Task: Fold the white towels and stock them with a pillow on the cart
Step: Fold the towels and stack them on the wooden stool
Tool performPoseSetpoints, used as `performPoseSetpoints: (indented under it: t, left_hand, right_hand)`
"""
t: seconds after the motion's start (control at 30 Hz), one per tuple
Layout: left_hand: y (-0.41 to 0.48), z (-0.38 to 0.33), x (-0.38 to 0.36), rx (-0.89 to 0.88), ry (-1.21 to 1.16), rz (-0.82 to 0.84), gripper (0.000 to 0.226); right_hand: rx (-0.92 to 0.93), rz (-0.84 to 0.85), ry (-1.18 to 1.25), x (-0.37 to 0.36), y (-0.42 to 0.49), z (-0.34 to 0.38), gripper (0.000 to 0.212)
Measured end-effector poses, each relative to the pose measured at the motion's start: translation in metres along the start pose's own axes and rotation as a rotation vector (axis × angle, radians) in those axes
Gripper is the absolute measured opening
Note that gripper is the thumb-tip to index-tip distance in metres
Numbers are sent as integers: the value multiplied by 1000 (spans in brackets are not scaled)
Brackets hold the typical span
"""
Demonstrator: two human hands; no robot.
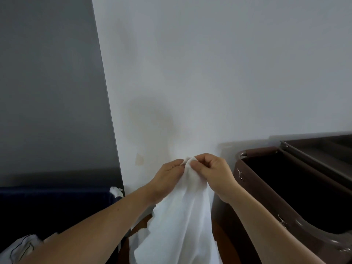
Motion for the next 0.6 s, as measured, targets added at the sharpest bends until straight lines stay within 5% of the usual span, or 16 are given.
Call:
performPoseSetpoints:
  t: [0.23,0.4,0.47,0.6]
  left_hand:
    - [-7,8,3,-114,66,55,32]
    - [-8,12,4,-152,217,152,41]
    - [-8,15,2,-138,263,189,38]
    - [3,21,5,-149,372,117,36]
  right_hand:
    - [11,-34,-146,-6,3,-15,10]
    - [63,230,-267,-10,3,-18,35]
    - [125,274,-336,-12,3,-18,25]
    - [251,40,-417,-6,6,-18,7]
Point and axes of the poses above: each hand's wrist, its own y-axis towards the middle knuckle, its own x-axis out of the back of the hand, z = x × y, the point moved 6 cm from there along y, towards the middle knuckle, and after that the axes turned 11 degrees about -z, right-handed, at the moved point
